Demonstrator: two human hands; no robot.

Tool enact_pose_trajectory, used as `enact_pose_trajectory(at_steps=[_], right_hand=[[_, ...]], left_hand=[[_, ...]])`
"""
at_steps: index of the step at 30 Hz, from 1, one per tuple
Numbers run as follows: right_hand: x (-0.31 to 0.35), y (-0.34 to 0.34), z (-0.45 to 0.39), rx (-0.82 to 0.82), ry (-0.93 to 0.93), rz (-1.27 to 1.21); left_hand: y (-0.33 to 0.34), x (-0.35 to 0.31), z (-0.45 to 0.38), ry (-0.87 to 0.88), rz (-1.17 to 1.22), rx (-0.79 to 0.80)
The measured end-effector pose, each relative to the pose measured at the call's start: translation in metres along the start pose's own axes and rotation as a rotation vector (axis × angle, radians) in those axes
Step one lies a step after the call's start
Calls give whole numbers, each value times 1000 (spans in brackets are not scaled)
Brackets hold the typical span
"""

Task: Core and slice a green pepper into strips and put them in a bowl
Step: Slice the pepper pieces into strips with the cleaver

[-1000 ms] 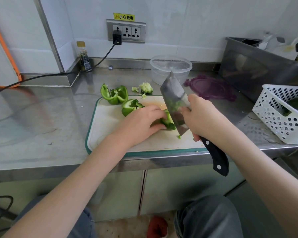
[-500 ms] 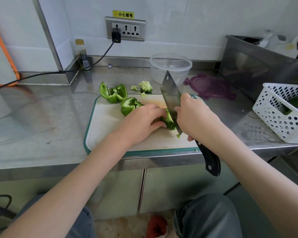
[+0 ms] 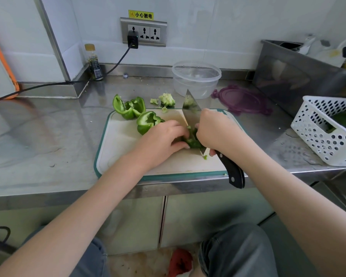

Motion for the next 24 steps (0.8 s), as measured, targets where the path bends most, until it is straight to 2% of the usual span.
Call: enact_pose_trajectory(at_steps=[3,8,13,17,21,24], right_hand=[[6,-2,-2,-32,-16,-66],[-8,-10,5,4,-13,-68],[-37,-41,15,-113,33,-169],[-33,-45,18,-33,0,-175],[-28,-39,24,-42,9,-198],[-24,-29,24,9,25,-200]], left_hand=[[-1,1,2,-15,-7,11],[-4,-1,3,-13,4,-2],[-3,-2,2,-16,39,-3],[-3,-4,2,-21,70,10],[-4,-5,2,-31,75,6],[-5,-6,2,-27,84,-1]])
Point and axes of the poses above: each hand's wrist, its own z-axis away from the middle knuckle, its own y-axis out of the palm, x = y × z, the point moved 5 cm from there along -z, towards the middle knuckle, and after that the axes turned 11 degrees about -x, right-handed, at the moved point
